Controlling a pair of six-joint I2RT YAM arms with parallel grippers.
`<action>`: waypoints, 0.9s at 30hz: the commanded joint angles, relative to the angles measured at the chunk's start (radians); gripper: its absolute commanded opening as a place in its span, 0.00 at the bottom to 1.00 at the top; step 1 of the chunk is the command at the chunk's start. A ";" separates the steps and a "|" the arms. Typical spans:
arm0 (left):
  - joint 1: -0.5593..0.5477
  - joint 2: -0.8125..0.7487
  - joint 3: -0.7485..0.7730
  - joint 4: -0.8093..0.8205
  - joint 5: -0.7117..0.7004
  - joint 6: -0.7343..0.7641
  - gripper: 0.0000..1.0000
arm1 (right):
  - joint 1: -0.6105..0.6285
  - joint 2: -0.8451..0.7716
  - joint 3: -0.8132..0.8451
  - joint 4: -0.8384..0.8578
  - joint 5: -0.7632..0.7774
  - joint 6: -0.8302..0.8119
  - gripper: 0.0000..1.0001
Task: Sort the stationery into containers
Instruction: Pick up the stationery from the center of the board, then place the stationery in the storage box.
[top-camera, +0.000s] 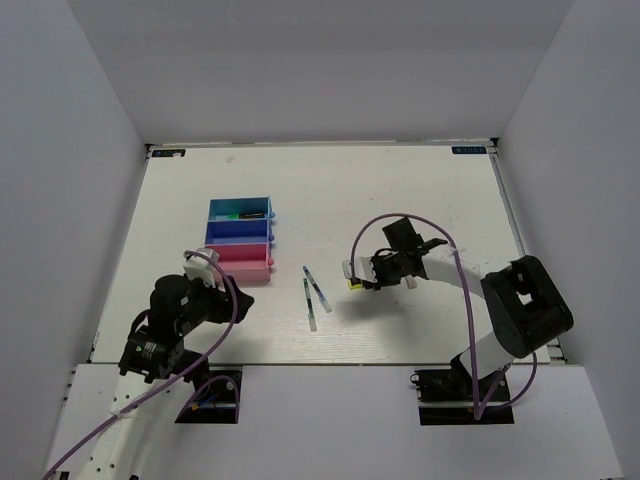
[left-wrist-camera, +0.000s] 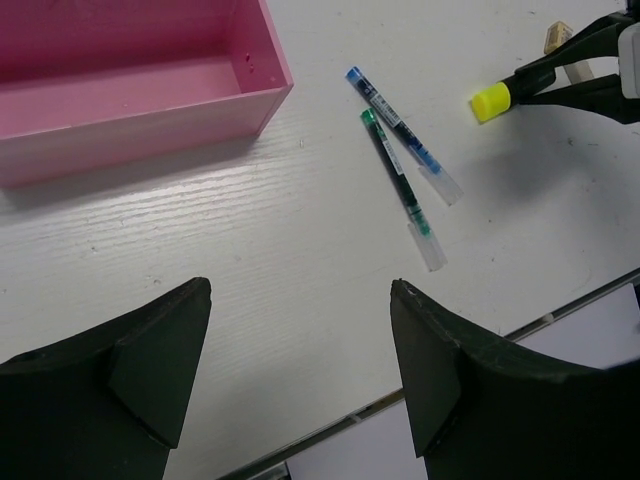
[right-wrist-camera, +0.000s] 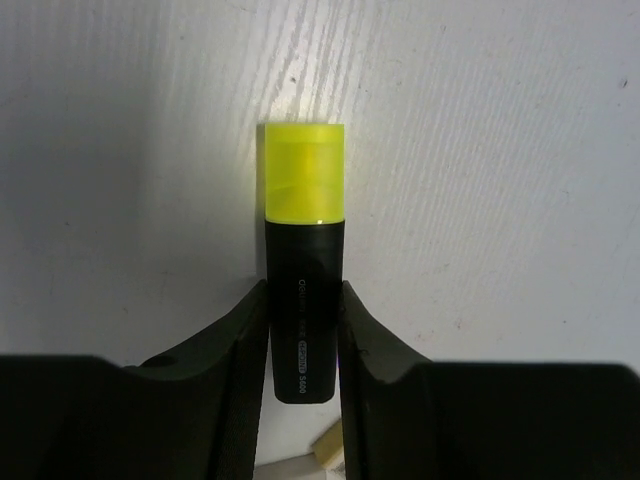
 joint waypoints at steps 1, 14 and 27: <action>-0.002 -0.011 0.002 -0.013 -0.021 -0.006 0.82 | 0.015 0.072 0.036 -0.227 0.182 -0.016 0.00; -0.004 -0.091 -0.001 -0.019 -0.129 -0.015 0.82 | 0.167 0.450 1.065 -0.571 0.438 0.308 0.00; -0.002 -0.172 0.002 -0.049 -0.287 -0.038 0.82 | 0.384 0.684 1.288 -0.091 0.636 0.193 0.00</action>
